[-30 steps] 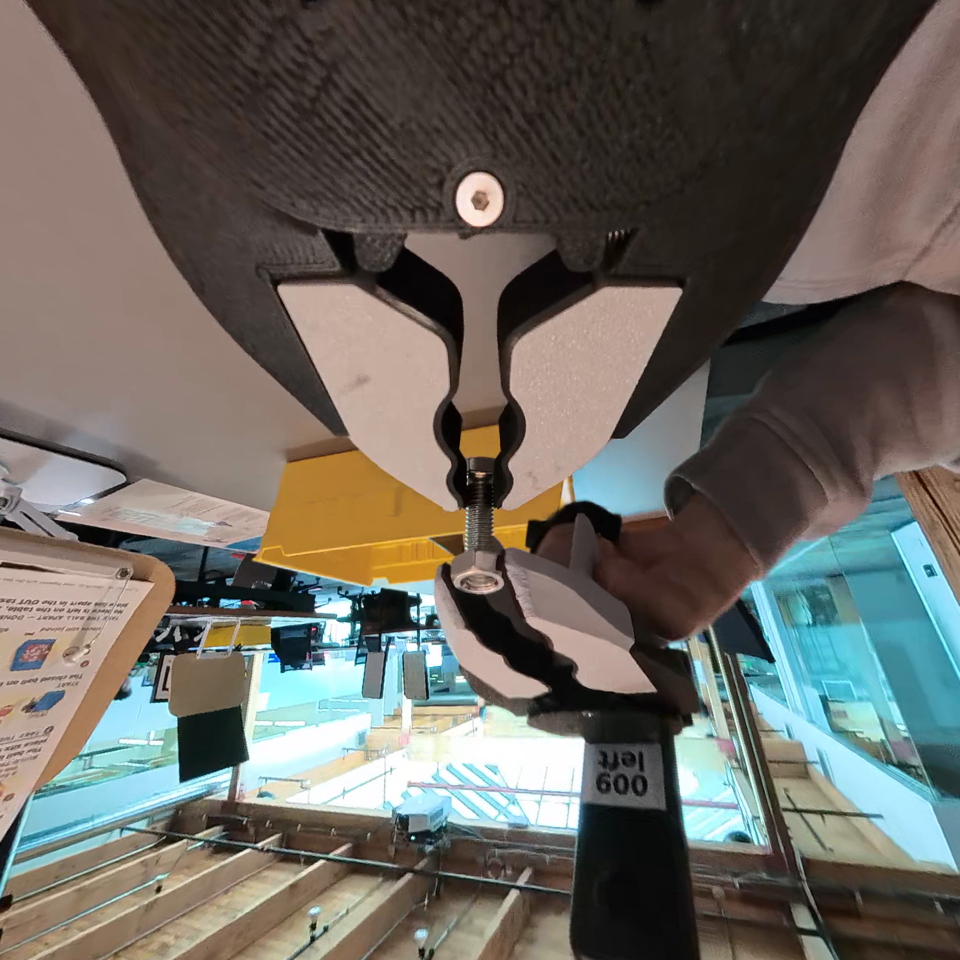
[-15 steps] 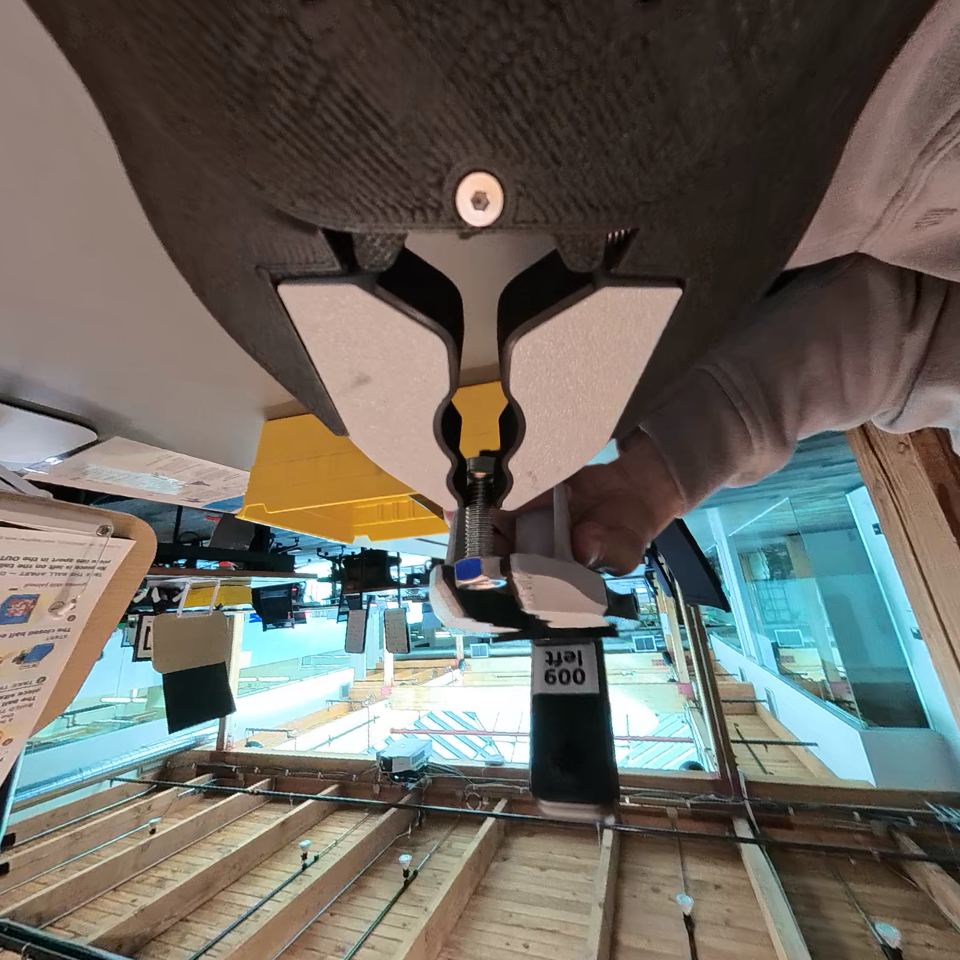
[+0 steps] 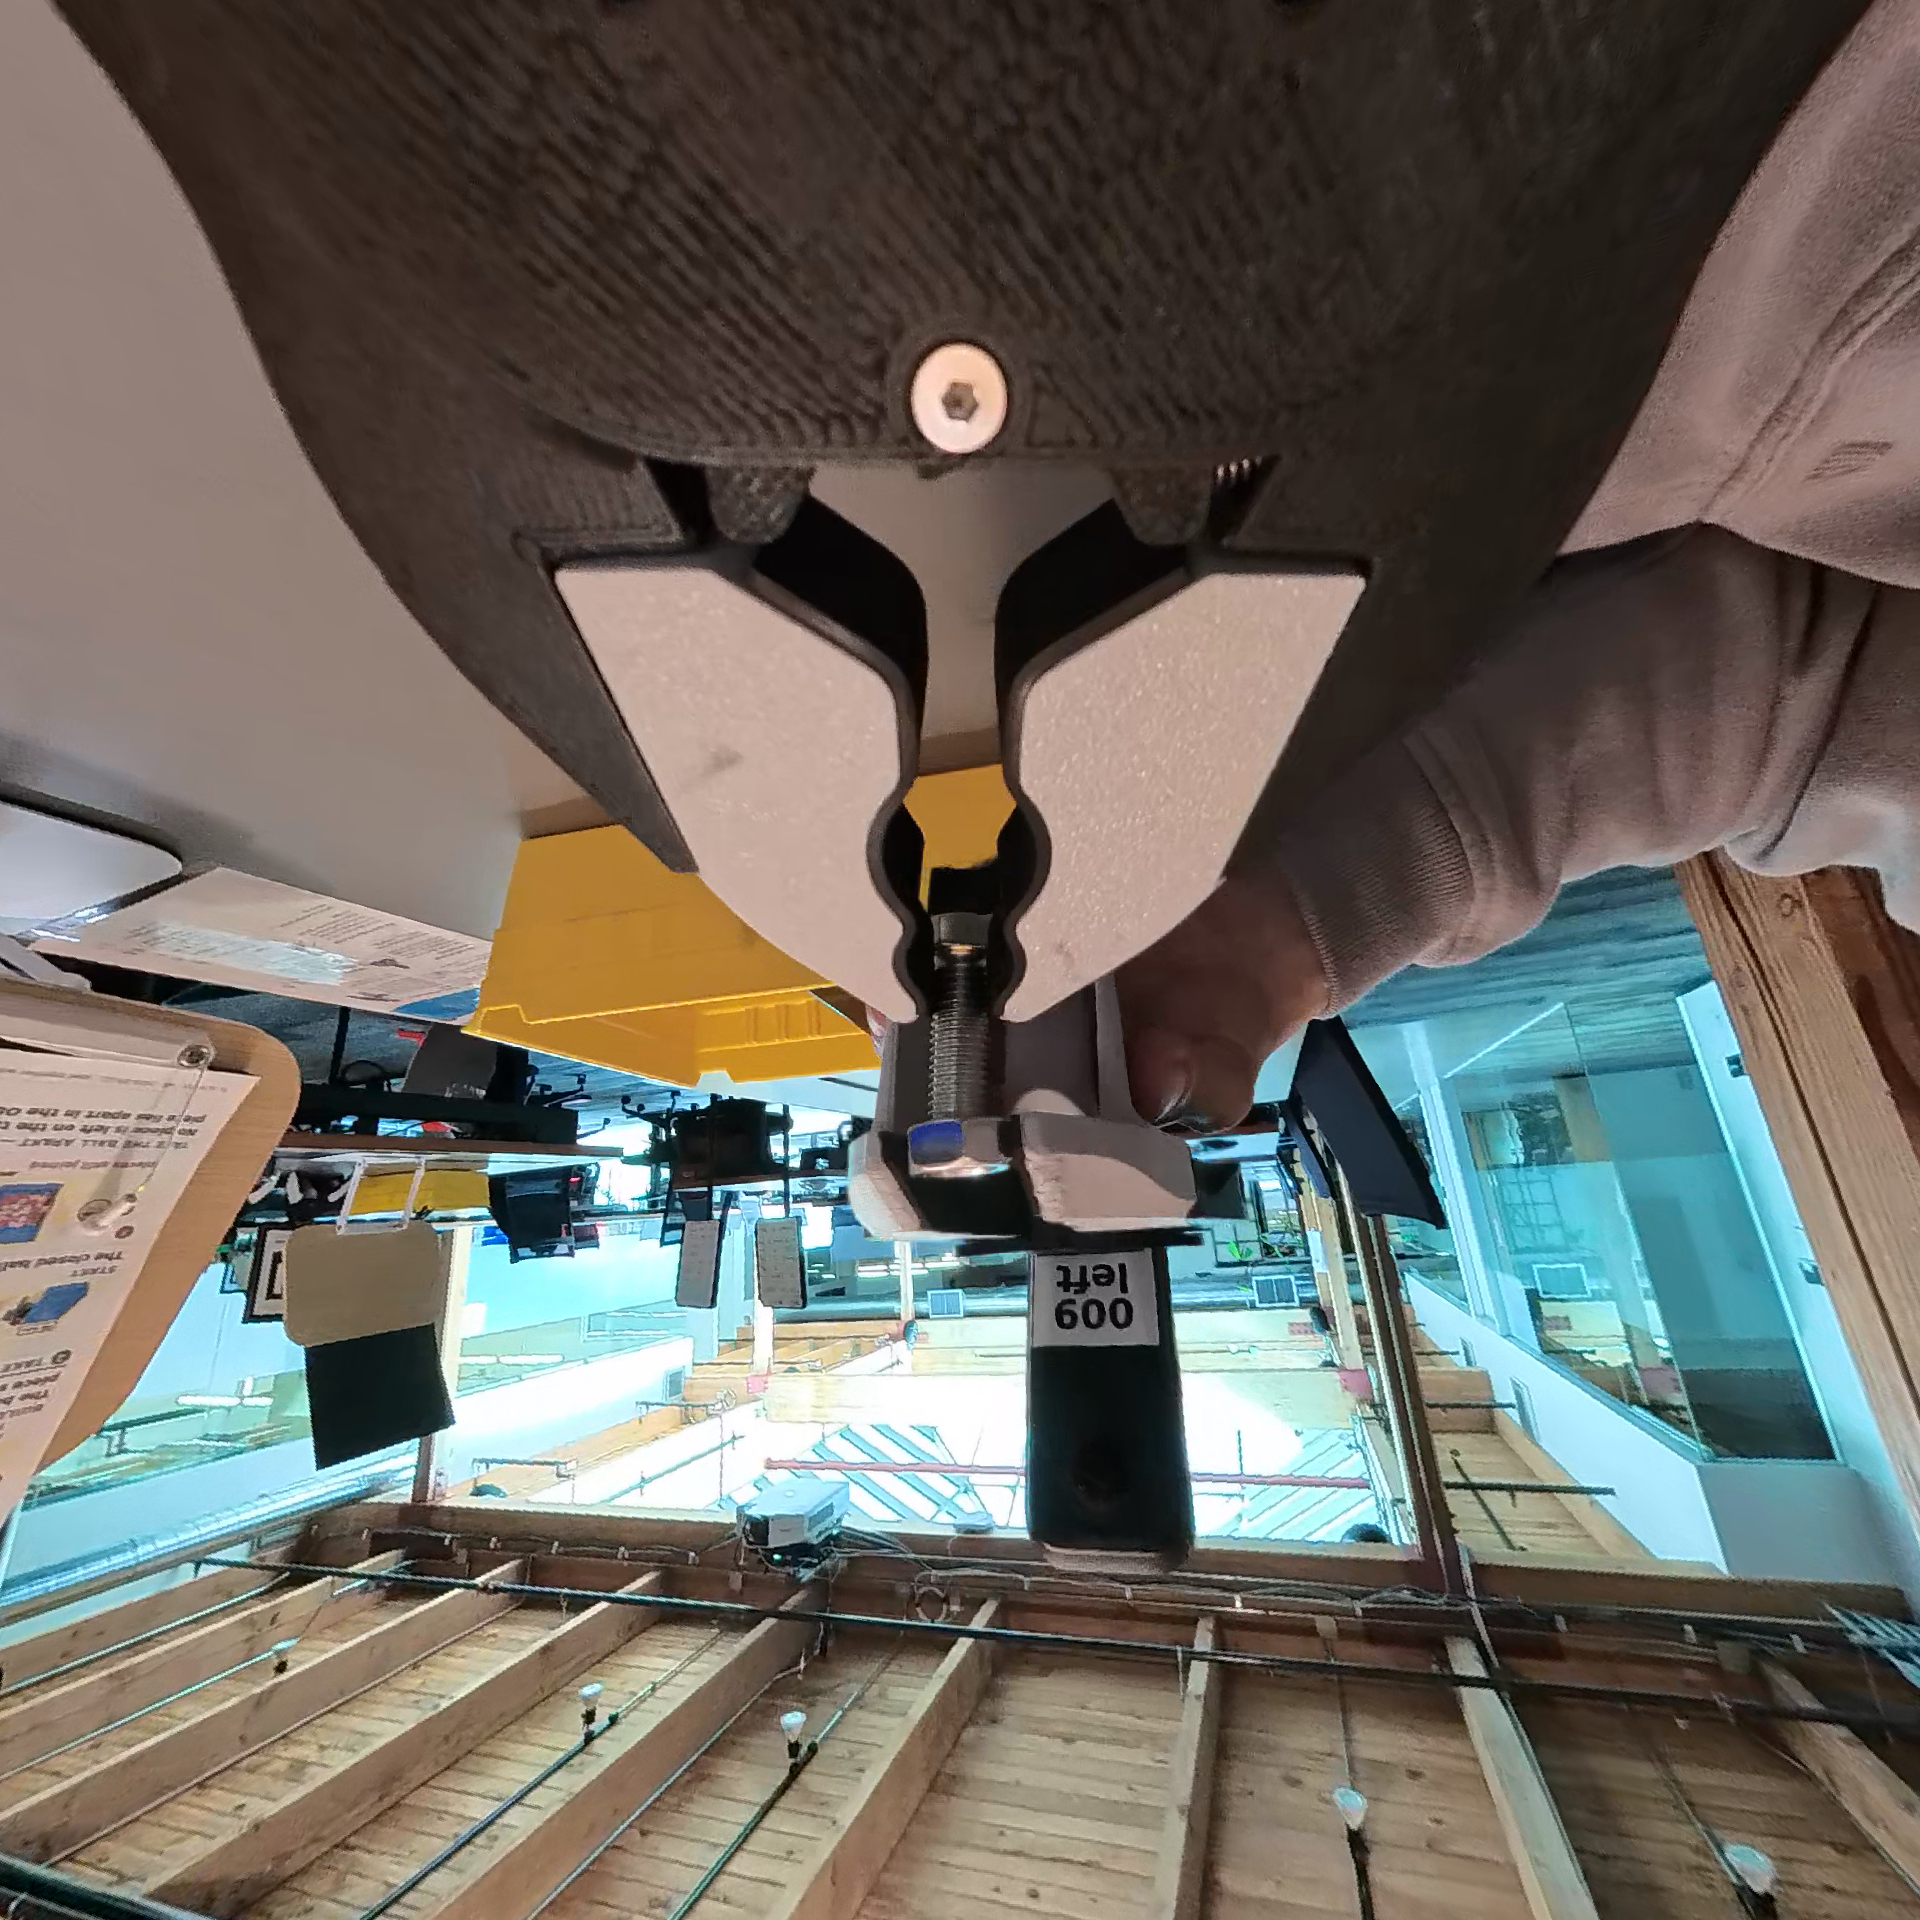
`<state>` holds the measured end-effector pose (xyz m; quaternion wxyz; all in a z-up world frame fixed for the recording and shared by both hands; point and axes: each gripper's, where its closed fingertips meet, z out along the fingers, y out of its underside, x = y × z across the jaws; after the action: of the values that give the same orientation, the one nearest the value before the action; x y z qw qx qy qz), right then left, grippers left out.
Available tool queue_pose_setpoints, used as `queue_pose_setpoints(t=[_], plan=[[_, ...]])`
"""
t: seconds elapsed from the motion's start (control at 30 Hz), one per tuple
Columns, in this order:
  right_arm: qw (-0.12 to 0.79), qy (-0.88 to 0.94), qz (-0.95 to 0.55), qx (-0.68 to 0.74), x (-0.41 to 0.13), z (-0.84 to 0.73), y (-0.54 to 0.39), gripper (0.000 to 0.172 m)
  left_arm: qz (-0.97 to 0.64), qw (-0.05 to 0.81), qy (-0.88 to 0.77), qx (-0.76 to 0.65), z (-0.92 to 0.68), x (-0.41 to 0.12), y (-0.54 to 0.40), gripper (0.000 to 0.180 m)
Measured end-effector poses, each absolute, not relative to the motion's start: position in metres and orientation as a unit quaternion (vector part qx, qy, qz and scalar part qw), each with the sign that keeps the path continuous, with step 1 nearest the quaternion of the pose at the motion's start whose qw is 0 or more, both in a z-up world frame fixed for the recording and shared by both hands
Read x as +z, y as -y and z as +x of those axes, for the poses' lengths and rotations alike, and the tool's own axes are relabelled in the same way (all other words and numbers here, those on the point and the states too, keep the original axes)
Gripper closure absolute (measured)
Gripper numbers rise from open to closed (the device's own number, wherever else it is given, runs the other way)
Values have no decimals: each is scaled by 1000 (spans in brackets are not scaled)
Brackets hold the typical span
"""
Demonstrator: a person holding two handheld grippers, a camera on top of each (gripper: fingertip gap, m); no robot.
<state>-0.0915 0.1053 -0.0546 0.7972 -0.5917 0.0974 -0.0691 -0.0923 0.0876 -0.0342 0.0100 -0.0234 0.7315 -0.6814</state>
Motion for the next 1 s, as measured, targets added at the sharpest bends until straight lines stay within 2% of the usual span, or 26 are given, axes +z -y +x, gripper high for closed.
queue_pose_setpoints(t=[1.0], plan=[[776,-108,-615,-86,-62,-84,-106,163,-21,33,-727,-685,-85,-42,-87,163]])
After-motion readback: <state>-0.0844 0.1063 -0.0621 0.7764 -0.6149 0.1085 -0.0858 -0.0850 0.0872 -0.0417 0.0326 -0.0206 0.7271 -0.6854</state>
